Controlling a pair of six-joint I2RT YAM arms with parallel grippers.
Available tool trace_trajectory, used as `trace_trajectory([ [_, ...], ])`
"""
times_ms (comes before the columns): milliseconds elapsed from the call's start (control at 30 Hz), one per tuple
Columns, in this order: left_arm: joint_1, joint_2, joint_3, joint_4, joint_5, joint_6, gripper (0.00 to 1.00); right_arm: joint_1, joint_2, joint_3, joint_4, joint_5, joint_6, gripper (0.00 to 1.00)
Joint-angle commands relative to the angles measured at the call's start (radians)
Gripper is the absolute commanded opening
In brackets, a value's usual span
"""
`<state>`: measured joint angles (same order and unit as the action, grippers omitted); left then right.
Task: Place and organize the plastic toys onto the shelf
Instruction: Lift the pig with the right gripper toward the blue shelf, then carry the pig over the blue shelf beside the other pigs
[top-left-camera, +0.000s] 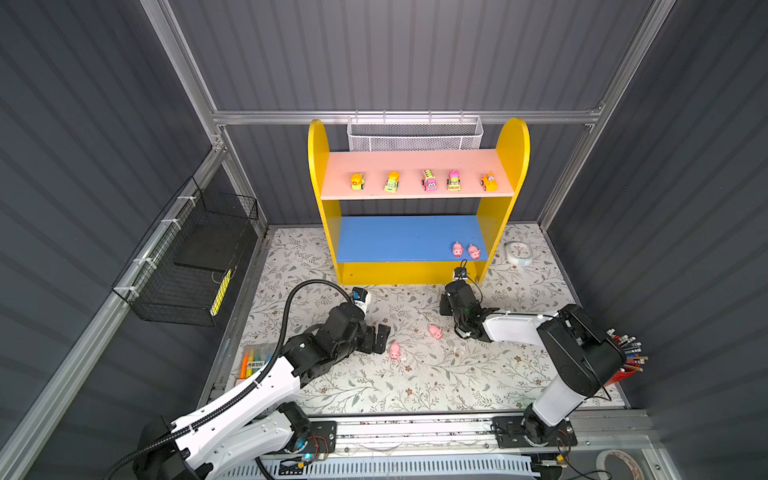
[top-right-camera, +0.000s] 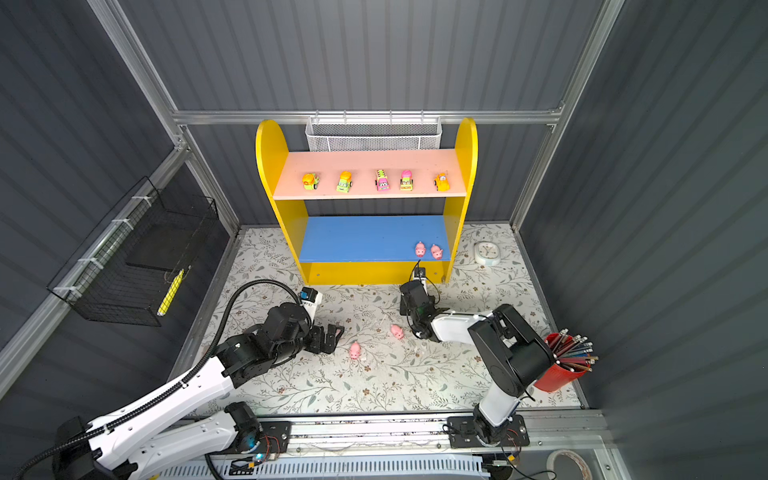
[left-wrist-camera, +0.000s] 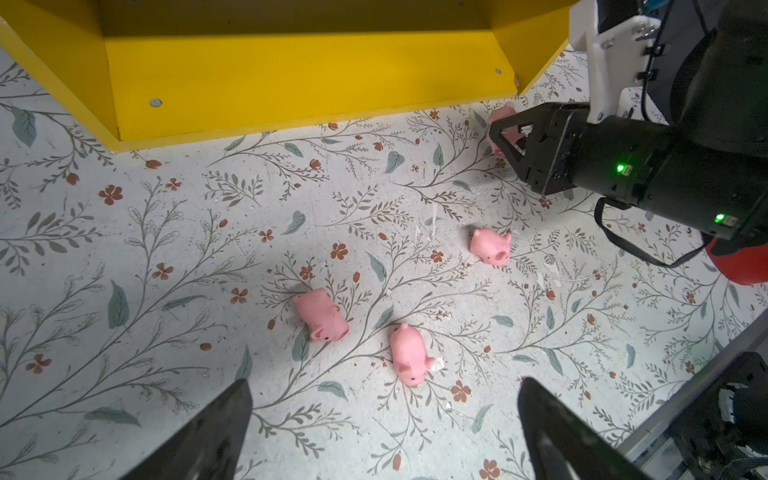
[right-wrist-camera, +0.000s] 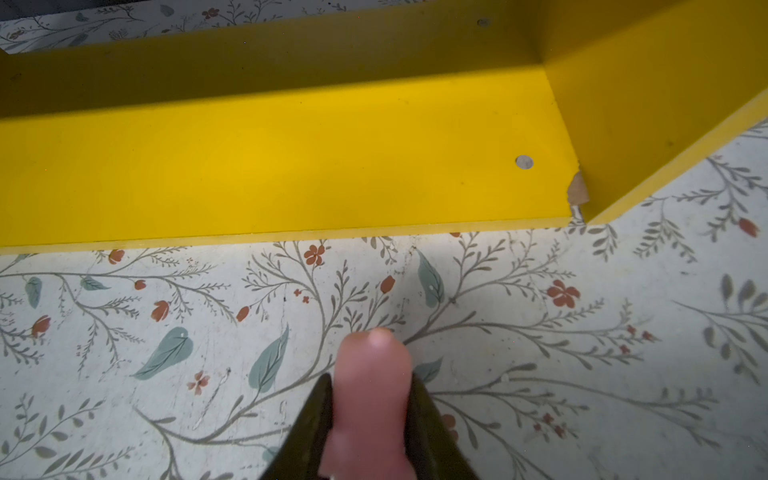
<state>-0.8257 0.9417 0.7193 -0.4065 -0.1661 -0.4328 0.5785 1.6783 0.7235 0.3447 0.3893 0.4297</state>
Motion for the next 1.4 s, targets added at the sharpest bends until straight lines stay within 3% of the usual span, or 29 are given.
trace_trajectory([
  [0, -0.004, -0.012, 0.031, -0.017, -0.017, 0.02, 1.0, -0.009, 0.023, 0.002, 0.02, 0.01, -0.024, 0.3],
  [333, -0.005, -0.038, 0.027, -0.029, -0.019, 0.029, 1.0, -0.014, 0.0, 0.013, -0.014, -0.004, -0.027, 0.3],
  [1000, -0.005, -0.066, 0.054, -0.062, -0.024, 0.019, 1.0, 0.031, -0.215, -0.031, -0.143, -0.007, -0.032, 0.29],
  [1367, -0.005, -0.053, 0.072, -0.059, -0.014, 0.015, 1.0, 0.051, -0.346, 0.172, -0.418, -0.064, -0.106, 0.3],
])
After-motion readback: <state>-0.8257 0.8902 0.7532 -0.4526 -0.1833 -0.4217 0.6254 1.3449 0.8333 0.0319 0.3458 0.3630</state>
